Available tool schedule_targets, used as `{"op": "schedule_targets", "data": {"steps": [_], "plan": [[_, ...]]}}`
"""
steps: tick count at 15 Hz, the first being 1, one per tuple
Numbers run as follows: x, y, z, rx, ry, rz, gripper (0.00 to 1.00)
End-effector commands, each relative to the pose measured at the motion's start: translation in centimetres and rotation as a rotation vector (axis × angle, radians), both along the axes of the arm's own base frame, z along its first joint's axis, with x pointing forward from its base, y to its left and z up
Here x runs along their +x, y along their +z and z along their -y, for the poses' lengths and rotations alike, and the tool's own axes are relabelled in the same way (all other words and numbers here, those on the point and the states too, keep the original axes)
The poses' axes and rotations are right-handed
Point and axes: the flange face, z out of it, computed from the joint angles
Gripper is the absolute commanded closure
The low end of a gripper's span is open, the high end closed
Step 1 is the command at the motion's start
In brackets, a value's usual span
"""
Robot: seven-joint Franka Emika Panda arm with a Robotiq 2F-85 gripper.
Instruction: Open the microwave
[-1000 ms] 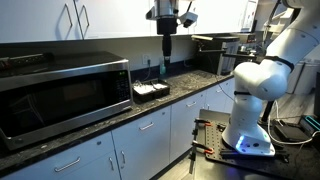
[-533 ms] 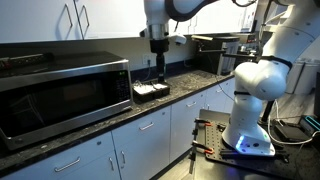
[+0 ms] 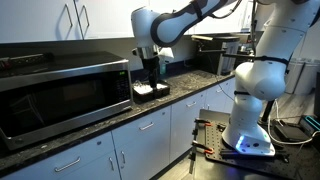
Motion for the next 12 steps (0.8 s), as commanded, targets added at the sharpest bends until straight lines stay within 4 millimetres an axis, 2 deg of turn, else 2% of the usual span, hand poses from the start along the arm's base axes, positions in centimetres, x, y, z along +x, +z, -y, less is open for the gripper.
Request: {"op": "schedule_targets", "data": {"steps": [1, 5, 9, 12], "plan": [[0.2, 0.0, 0.0, 0.0, 0.0, -0.002, 0.0], [0.6, -0.2, 0.1, -0.013, -0.008, 0.006, 0.0], [2.6, -3.8, -0.2, -0.098, 0.015, 0.003, 0.0], [4.6, -7.3, -1.1, -0.17, 0.041, 0.015, 0.0]]}}
